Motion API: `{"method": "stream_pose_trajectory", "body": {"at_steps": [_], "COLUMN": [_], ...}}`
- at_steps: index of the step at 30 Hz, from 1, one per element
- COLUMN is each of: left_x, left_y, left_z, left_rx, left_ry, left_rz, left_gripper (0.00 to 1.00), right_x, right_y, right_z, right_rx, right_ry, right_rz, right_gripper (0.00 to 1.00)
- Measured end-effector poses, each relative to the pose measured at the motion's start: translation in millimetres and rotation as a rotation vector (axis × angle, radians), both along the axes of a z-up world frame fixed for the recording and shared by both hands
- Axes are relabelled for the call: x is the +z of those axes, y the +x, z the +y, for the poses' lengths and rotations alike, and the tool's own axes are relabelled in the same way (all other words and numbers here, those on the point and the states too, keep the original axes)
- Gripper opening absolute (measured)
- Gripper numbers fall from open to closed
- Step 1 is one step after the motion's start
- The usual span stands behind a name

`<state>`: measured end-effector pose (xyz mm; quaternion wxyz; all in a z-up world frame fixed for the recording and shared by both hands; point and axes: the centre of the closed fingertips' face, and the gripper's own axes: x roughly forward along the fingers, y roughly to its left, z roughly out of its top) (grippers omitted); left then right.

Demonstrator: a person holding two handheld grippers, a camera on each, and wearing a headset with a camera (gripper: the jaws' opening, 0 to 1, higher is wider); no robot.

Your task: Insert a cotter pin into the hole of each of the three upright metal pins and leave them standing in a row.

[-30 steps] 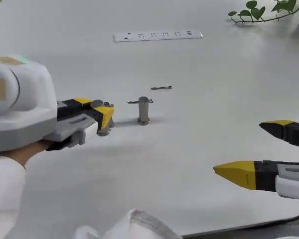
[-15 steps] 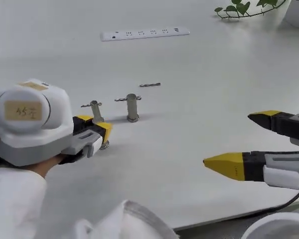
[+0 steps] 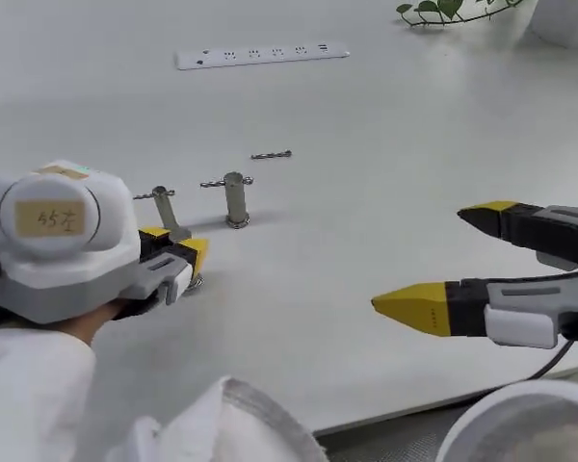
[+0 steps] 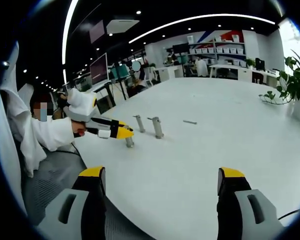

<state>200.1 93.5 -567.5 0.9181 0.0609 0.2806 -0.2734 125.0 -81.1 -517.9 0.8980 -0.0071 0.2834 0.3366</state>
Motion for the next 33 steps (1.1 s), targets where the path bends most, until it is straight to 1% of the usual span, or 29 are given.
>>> {"method": "stream_pose_trajectory", "body": {"at_steps": [2, 4, 6, 9, 12, 13, 15, 17, 18, 19, 21, 23, 27, 28, 29, 31, 33], "left_x": [-0.7, -0.8, -0.7, -0.8, -1.0, -1.3, -1.8, -1.9, -2.3, -3.2, -3.6, -3.7, -5.4, -4.7, -4.5, -4.0, -1.7], "left_y": [-0.5, -1.0, -1.2, -0.3, -0.5, -1.3, -0.7, -0.3, -0.2, -0.3, 0.2, -0.3, -1.3, -1.6, -2.4, -3.6, -4.7], "left_z": [0.8, 1.1, 0.1, -0.4, 0.4, 1.6, 4.6, 5.4, 5.6, 5.0, 5.2, 5.5, 7.0, 7.4, 7.6, 8.6, 10.6], "left_rx": [-0.004, -0.001, -0.013, 0.01, 0.017, 0.032, 0.052, 0.047, 0.04, 0.041, 0.054, 0.057, 0.03, 0.02, 0.02, 0.011, -0.01], "left_ry": [0.007, 0.001, 0.007, -0.014, -0.011, -0.019, -0.041, -0.033, -0.017, -0.012, -0.019, -0.017, 0.02, 0.032, 0.031, 0.03, 0.029], "left_rz": [0.001, 0.003, -0.005, 0.007, 0.005, 0.019, 0.029, 0.019, 0.015, 0.019, 0.028, 0.029, 0.024, 0.016, 0.013, 0.017, 0.017], "left_gripper": [0.1, 0.1, 0.1, 0.1, 0.11, 0.11, 0.11, 0.11, 0.11, 0.11, 0.11, 0.11, 0.11, 0.11, 0.11, 0.11, 0.11], "right_x": [-0.4, -0.8, -2.1, -4.0, -3.9, -3.7, -3.7, -4.5, -4.9, -5.8, -6.7, -6.2, -4.9, -5.2, -5.1, -3.6, -1.7], "right_y": [0.2, 0.4, 0.7, 0.6, 0.6, 0.6, 0.8, 0.6, 0.4, -0.1, -0.8, -0.9, 0.2, 0.5, 0.6, 1.1, 1.0], "right_z": [0.0, 0.2, 0.2, 1.5, 3.2, 3.5, 3.8, 4.1, 4.5, 5.0, 5.7, 6.0, 5.4, 4.8, 4.4, 3.5, 3.0], "right_rx": [-0.002, -0.006, -0.005, 0.002, 0.005, 0.006, 0.006, 0.007, 0.009, 0.009, 0.012, 0.013, 0.01, 0.01, 0.01, 0.01, 0.009], "right_ry": [0.002, 0.007, 0.006, 0.001, 0.003, 0.005, 0.003, 0.002, 0.003, 0.004, 0.001, 0.001, 0.006, 0.006, 0.006, 0.005, 0.013], "right_rz": [0.001, 0.002, 0.004, 0.009, 0.011, 0.011, 0.01, 0.013, 0.015, 0.022, 0.025, 0.022, 0.016, 0.017, 0.017, 0.012, 0.009], "right_gripper": [0.91, 0.91, 0.91, 0.91, 0.91, 0.91, 0.91, 0.91, 0.91, 0.91, 0.91, 0.91, 0.91, 0.91, 0.91, 0.91, 0.91]}}
